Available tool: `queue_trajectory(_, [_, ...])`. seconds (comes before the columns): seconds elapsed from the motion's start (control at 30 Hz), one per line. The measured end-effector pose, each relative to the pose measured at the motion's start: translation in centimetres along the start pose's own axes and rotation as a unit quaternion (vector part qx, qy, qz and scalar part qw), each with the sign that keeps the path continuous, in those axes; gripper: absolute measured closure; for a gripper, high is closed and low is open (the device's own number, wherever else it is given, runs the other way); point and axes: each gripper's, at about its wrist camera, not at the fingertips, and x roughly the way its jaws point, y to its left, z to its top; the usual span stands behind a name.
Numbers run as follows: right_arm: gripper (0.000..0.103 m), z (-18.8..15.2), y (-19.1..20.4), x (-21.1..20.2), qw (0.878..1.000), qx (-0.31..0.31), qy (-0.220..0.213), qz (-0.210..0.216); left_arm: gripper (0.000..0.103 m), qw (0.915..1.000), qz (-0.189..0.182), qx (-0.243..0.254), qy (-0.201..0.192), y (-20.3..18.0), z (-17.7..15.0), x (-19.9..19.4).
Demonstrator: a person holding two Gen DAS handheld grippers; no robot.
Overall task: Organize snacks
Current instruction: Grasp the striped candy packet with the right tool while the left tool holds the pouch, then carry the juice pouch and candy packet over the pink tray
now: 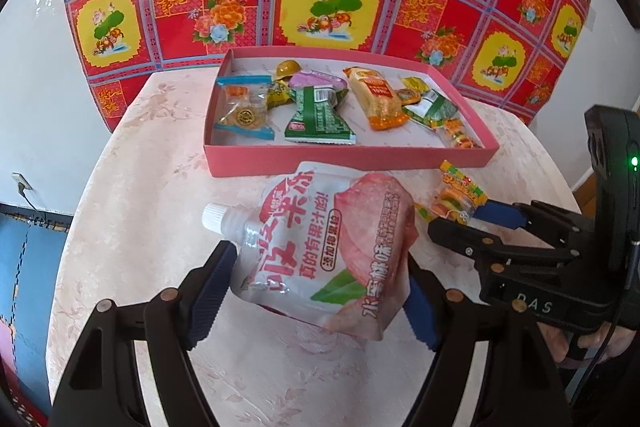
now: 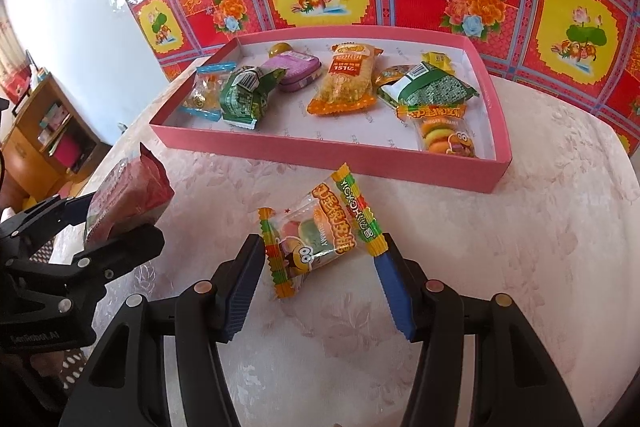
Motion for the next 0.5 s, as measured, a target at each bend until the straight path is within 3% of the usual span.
queue_trajectory(0.1, [0.046,0.0,0.1,0.1,1.000,-0.002,-0.004,-0.003,0.023,1.0000,0.002,-0.003,0.002,0.3,0.2,0.1])
queue_trajectory(0.37, [0.076,-0.2,-0.1,0.0,1.000,0.002,-0.008,0.009,0.023,1.0000,0.006,-0.006,-0.003,0.2,1.0,0.0])
queue_trajectory(0.5, [0.083,-0.3,-0.4,-0.1,1.000,0.008,-0.011,0.018,0.023,0.9999,0.006,-0.004,-0.008,0.0,1.5,-0.1])
